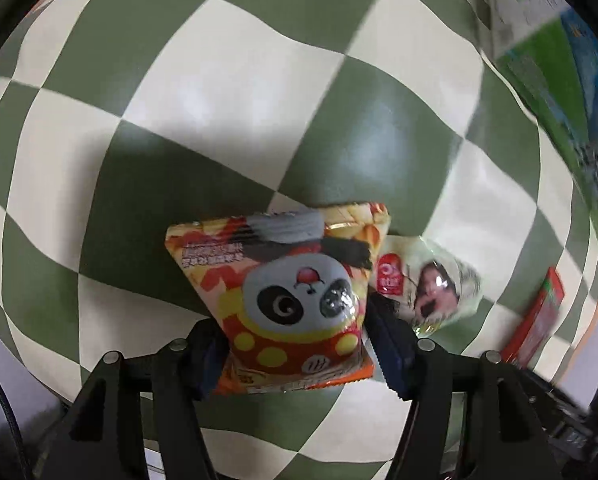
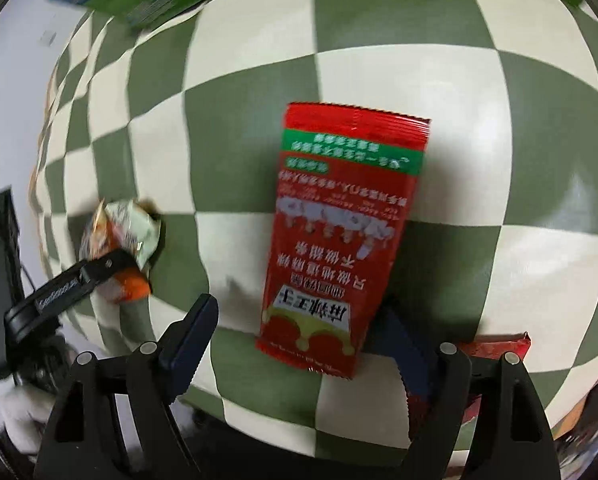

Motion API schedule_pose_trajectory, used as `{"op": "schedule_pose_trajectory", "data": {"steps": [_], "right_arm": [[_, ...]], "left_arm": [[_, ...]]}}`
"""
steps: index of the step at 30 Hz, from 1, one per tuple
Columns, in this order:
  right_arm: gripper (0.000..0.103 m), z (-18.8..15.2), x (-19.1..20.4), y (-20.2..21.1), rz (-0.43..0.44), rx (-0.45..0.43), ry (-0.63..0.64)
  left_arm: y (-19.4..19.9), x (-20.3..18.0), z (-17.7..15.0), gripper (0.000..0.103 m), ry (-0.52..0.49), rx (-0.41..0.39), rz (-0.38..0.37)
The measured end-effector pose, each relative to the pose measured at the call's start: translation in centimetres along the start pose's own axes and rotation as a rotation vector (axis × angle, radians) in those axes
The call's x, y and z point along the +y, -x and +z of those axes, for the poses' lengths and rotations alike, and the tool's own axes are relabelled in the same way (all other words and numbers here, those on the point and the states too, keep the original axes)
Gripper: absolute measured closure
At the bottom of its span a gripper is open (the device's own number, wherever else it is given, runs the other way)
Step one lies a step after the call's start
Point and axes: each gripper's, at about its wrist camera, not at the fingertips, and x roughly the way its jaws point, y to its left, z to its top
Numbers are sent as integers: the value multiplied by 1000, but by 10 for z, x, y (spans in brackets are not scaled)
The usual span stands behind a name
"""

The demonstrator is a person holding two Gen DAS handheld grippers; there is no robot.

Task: Organize snacks
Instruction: 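Grasp the red panda bag with the left tool while the right tool grasps the red sauce packet, then carry both red packets into the box and open both tools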

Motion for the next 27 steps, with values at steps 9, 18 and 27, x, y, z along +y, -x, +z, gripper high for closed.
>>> {"op": "schedule_pose_trajectory", "data": {"steps": [9,18,27], "right_arm": [[51,-24,9,-3,-144,-119,-12],[55,-42,-1,34,6,-141,8],[56,-3,18,144,163,-288,81]], "left_arm": [[15,5,-5,59,-92,-86,77],[55,-6,-15,59,-118,-113,-1],[152,-71,11,59,-226,-272,-166]]}}
